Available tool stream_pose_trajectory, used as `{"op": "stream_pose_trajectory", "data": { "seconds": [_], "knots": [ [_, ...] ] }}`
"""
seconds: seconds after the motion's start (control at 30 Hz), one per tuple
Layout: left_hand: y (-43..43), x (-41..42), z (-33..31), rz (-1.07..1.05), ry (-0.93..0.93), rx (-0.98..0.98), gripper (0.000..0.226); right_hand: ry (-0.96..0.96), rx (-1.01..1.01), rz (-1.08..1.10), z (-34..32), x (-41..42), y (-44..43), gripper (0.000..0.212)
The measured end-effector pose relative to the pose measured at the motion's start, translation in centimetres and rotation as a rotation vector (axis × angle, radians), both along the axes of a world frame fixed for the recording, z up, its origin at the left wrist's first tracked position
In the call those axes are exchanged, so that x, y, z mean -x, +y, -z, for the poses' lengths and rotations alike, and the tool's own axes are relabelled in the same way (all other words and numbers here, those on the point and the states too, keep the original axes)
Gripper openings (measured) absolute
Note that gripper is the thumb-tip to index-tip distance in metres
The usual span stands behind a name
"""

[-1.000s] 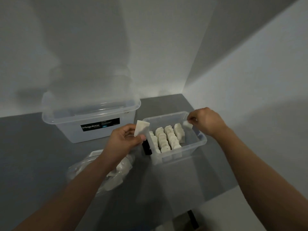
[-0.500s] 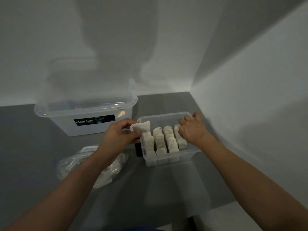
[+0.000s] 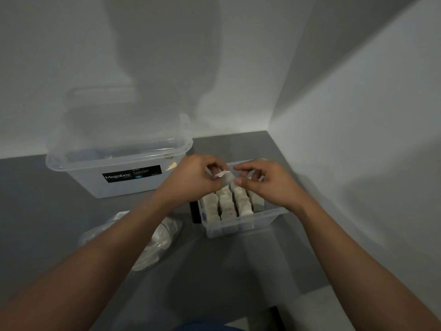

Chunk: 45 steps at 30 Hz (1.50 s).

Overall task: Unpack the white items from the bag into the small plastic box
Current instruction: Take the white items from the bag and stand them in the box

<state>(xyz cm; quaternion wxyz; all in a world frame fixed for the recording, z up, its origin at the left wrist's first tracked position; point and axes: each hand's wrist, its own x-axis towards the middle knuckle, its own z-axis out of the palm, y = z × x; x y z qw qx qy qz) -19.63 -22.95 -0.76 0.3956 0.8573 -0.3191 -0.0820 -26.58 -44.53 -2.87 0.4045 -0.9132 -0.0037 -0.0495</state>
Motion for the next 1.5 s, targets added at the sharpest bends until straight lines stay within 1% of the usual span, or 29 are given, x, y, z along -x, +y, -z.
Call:
{"op": "stream_pose_trajectory", "data": {
  "seconds": [0.1, 0.17, 0.23, 0.27, 0.3, 0.33, 0.37, 0.4, 0.43, 0.47, 0.5, 0.53, 0.57, 0.6, 0.67, 0.7, 0.83, 0.93, 0.97, 1.07, 1.13, 1.23, 1.37, 1.5],
  "knots": [
    [-1.1, -0.2, -1.0, 0.046, 0.003, 0.023, 0.030, -0.033, -0.028, 0.019, 0.0, 0.8, 0.5, 0.003],
    [-1.6, 0.0, -1.4, 0.026, 0.022, 0.071, 0.039, -0.058, -0.104, 0.055, 0.4, 1.3, 0.4, 0.004],
    [-1.9, 0.3, -1.3, 0.032, 0.141, 0.158, 0.050, -0.080, -0.300, 0.118, 0.5, 2.0, 0.7, 0.006],
    [-2.0, 0.5, -1.0, 0.052, 0.225, 0.202, 0.050, -0.090, -0.394, 0.147, 0.6, 2.2, 0.7, 0.007],
    [-2.1, 0.7, -0.6, 0.064, 0.299, 0.236, 0.045, -0.089, -0.451, 0.165, 0.6, 2.5, 0.9, 0.007],
    [-2.3, 1.0, -0.3, 0.058, 0.350, 0.267, 0.038, -0.080, -0.459, 0.171, 0.6, 2.7, 1.0, 0.006],
    [-2.3, 1.3, 0.1, 0.041, 0.383, 0.291, 0.030, -0.069, -0.414, 0.161, 0.7, 2.9, 1.0, 0.006],
    [-2.4, 1.5, 0.3, 0.021, 0.396, 0.301, 0.023, -0.060, -0.326, 0.148, 0.6, 3.1, 0.8, 0.007],
    [-2.5, 1.5, 0.7, 0.005, 0.384, 0.284, 0.019, -0.051, -0.225, 0.135, 0.3, 3.4, 0.6, 0.014],
    [-2.5, 1.5, 1.0, 0.002, 0.332, 0.226, 0.014, -0.046, -0.154, 0.135, 0.0, 3.5, 0.3, 0.026],
    [-2.5, 1.3, 1.4, 0.016, 0.250, 0.135, 0.010, -0.047, -0.132, 0.145, -0.6, 3.6, 0.0, 0.037],
    [-2.5, 1.3, 1.7, 0.038, 0.171, 0.041, 0.008, -0.046, -0.120, 0.150, -1.2, 3.7, -0.4, 0.044],
    [-2.6, 1.2, 1.9, 0.059, 0.109, -0.032, 0.009, -0.043, -0.085, 0.133, -2.0, 3.7, -0.7, 0.043],
    [-2.7, 1.2, 2.1, 0.080, 0.072, -0.075, 0.011, -0.040, -0.015, 0.098, -2.6, 3.5, -0.9, 0.037],
    [-3.1, 1.2, 2.3, 0.115, 0.051, -0.107, 0.014, -0.026, 0.148, 0.013, -3.5, 3.2, -1.3, 0.020],
    [-3.3, 1.3, 2.4, 0.122, 0.055, -0.108, 0.016, -0.014, 0.209, -0.017, -3.9, 3.0, -1.5, 0.015],
    [-3.7, 1.1, 3.1, 0.071, 0.063, -0.095, 0.028, 0.032, 0.382, -0.070, -4.4, 2.1, -2.5, 0.012],
    [-3.3, 1.0, 3.7, 0.032, 0.059, -0.084, 0.045, -0.003, 0.470, -0.046, -3.8, 0.9, -3.1, 0.011],
    [-3.0, 1.0, 3.8, 0.036, 0.047, -0.101, 0.047, -0.028, 0.503, -0.033, -3.4, 0.4, -3.4, 0.010],
    [-1.4, 1.4, 3.7, 0.153, -0.028, -0.236, 0.043, -0.030, 0.625, -0.024, -1.9, -0.9, -4.5, 0.012],
    [-0.4, 1.9, 4.0, 0.240, -0.079, -0.358, 0.043, 0.060, 0.735, -0.074, -0.7, -1.6, -5.0, 0.016],
    [0.6, 2.6, 5.1, 0.235, -0.160, -0.488, 0.036, 0.198, 0.877, -0.167, 1.5, -2.1, -4.9, 0.016],
    [0.6, 3.4, 5.8, 0.192, -0.210, -0.474, 0.029, 0.242, 1.160, -0.233, 4.6, -2.6, -4.4, 0.015],
    [0.6, 3.5, 5.9, 0.179, -0.221, -0.457, 0.028, 0.237, 1.261, -0.225, 6.0, -3.1, -4.3, 0.014]
  ]
}}
